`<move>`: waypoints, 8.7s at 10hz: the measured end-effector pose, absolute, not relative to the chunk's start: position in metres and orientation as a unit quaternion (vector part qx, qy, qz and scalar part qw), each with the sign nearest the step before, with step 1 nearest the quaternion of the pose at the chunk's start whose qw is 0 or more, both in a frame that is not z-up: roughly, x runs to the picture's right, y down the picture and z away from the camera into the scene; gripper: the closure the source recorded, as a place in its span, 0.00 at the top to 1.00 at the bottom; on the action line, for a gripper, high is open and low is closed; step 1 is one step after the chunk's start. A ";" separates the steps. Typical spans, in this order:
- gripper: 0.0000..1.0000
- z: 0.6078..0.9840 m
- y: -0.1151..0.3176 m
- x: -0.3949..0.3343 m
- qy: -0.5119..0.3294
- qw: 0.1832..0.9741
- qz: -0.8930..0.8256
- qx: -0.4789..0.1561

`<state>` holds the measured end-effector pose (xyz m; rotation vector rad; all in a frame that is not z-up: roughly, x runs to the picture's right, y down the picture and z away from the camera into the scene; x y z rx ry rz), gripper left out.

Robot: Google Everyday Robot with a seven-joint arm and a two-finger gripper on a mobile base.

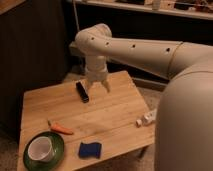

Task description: Push the eraser across the table

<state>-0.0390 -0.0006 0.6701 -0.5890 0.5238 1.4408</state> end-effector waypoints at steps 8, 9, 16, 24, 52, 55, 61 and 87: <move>0.65 0.670 -0.001 -0.039 0.234 0.681 0.642 -0.262; 0.65 0.670 -0.001 -0.039 0.234 0.681 0.642 -0.262; 0.65 0.670 -0.001 -0.039 0.234 0.681 0.642 -0.262; 0.65 0.693 -0.038 -0.028 0.121 0.705 0.666 -0.211; 0.00 0.979 -0.037 -0.104 0.141 0.711 0.640 -0.253; 0.00 0.987 -0.020 -0.109 0.153 0.711 0.634 -0.264; 0.00 0.990 0.005 -0.120 0.163 0.713 0.618 -0.287; 0.00 0.960 0.050 -0.283 0.093 0.775 0.486 -0.395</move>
